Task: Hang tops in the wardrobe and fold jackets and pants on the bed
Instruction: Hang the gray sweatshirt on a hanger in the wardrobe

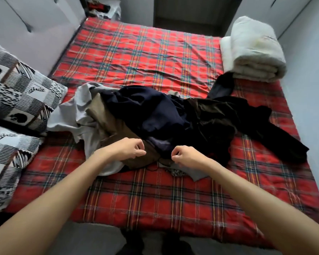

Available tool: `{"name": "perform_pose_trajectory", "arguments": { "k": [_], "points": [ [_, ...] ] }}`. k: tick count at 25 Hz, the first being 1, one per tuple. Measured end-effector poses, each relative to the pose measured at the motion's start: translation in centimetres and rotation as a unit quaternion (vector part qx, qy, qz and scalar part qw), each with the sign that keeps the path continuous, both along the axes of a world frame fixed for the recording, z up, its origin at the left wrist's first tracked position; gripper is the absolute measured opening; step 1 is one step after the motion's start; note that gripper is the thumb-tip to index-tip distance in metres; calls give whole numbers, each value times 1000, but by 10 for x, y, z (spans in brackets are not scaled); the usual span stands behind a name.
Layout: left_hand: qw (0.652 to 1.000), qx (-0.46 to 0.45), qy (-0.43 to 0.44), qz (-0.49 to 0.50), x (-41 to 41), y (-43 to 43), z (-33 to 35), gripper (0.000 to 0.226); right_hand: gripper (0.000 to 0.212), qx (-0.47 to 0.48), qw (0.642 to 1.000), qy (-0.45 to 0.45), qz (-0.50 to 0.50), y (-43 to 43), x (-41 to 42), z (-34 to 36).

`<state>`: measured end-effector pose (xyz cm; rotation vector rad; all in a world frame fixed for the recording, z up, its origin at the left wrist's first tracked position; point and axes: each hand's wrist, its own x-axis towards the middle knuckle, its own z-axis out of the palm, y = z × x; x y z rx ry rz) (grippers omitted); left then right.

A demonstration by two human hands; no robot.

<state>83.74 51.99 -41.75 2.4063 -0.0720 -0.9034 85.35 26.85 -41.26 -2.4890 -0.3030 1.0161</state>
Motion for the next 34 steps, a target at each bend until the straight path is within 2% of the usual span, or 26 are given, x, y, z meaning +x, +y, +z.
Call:
{"name": "perform_pose_trajectory", "arguments": {
  "k": [4,7,11,15,16,17,18,19,20,21,22,24,26,28,29,30,32,33,34],
  "points": [
    [999,1,-9,-43,24,-6,-12,16,19,-9,999,29,17,1,-14,-10],
    [998,-13,-17,-65,42,-32,-9,13,21,-16,1000,-6,-23,-29,-7,-10],
    [998,-42,-19,-39,58,-81,-20,12,22,-55,996,-39,-60,-92,12,-38],
    [999,-30,44,8,73,-133,-65,17,45,-135,989,-52,-40,-151,56,-106],
    [999,-19,40,28,77,-146,-80,17,54,-131,989,-31,-66,-162,72,-127],
    [997,-21,39,64,82,-159,-98,17,64,-94,985,21,-147,-172,91,-150],
    [990,-51,60,117,82,-170,-112,18,74,-26,960,88,-264,-179,107,-172],
    [975,-98,95,176,80,-181,-126,20,84,37,915,146,-374,-186,118,-192],
    [954,-140,130,229,83,-192,-139,22,96,67,873,161,-456,-191,129,-214],
    [936,-168,149,271,84,-198,-152,20,106,58,863,134,-484,-190,135,-233],
    [932,-163,149,287,85,-202,-163,17,111,23,875,84,-475,-188,140,-249],
    [937,-129,136,294,91,-206,-178,11,109,-13,887,5,-462,-182,153,-270],
    [936,-118,129,305,96,-209,-178,10,94,-3,883,8,-470,-181,167,-280],
    [928,-125,129,327,102,-213,-176,9,54,0,881,34,-472,-186,178,-287],
    [927,-127,128,330,106,-217,-172,9,35,25,866,39,-497,-192,181,-289],
    [923,-130,130,338,109,-220,-167,9,25,74,837,46,-540,-195,186,-282],
    [920,-139,136,341,117,-228,-149,9,29,214,739,61,-635,-207,214,-241],
    [920,-140,139,338,122,-231,-140,9,32,264,708,13,-655,-218,238,-214],
    [921,-144,137,334,129,-236,-130,10,31,286,699,-76,-651,-234,266,-176]
  ]
}}
